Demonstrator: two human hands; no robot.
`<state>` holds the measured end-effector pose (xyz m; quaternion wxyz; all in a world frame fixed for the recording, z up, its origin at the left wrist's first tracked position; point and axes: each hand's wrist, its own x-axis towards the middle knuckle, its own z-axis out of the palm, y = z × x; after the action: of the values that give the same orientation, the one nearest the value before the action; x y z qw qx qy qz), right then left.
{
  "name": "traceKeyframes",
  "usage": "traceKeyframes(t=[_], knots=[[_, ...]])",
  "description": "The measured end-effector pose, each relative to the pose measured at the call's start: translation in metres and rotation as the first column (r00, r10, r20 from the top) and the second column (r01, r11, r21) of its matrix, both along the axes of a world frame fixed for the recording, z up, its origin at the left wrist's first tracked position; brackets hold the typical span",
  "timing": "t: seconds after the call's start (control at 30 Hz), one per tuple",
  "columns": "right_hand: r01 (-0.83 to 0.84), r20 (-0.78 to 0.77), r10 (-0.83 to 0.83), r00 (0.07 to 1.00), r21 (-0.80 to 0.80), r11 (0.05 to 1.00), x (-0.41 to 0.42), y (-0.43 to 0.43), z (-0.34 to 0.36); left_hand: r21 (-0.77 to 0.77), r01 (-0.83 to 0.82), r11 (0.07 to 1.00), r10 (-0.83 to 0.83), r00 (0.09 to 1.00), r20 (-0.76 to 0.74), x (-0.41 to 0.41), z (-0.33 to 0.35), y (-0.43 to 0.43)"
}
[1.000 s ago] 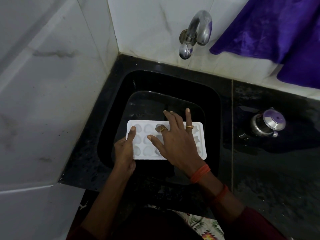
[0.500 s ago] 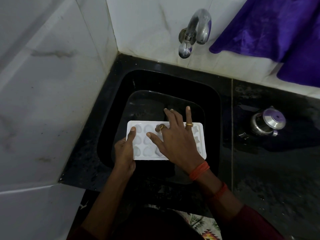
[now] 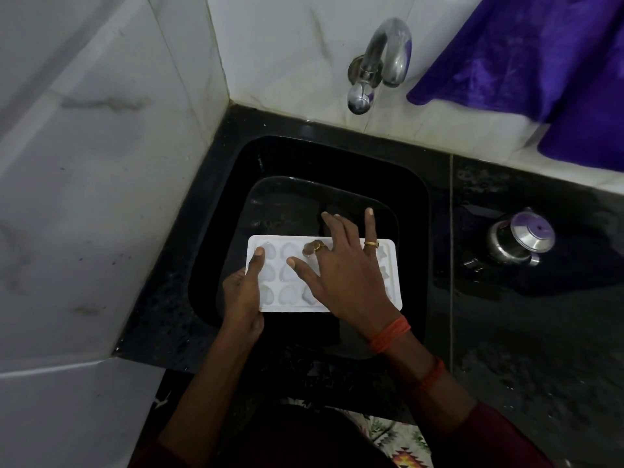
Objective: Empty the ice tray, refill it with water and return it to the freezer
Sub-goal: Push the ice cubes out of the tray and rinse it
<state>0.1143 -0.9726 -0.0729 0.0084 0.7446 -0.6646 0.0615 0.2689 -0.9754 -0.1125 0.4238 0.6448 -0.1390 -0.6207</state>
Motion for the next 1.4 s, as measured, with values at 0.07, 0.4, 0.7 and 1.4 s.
traceKeyframes(t=[0.07,0.4,0.7,1.4], knots=[[0.004,0.006,-0.004,1.000,-0.010,1.000,0.001,0.001,0.001,-0.003,-0.001,1.000,0.001,1.000,0.000,0.000,-0.001,0.000],[0.013,0.018,-0.014,1.000,0.033,0.999,0.001,0.002,-0.002,0.001,-0.016,1.000,0.016,1.000,0.016,0.002,0.001,0.002],[0.002,-0.013,-0.001,1.000,0.061,0.998,-0.001,0.003,-0.002,0.005,-0.006,1.000,0.006,1.000,0.027,0.004,0.002,0.000],[-0.023,-0.071,0.027,0.997,0.058,0.998,-0.007,0.004,0.010,0.016,-0.010,1.000,0.010,1.000,0.013,0.006,-0.002,-0.001]])
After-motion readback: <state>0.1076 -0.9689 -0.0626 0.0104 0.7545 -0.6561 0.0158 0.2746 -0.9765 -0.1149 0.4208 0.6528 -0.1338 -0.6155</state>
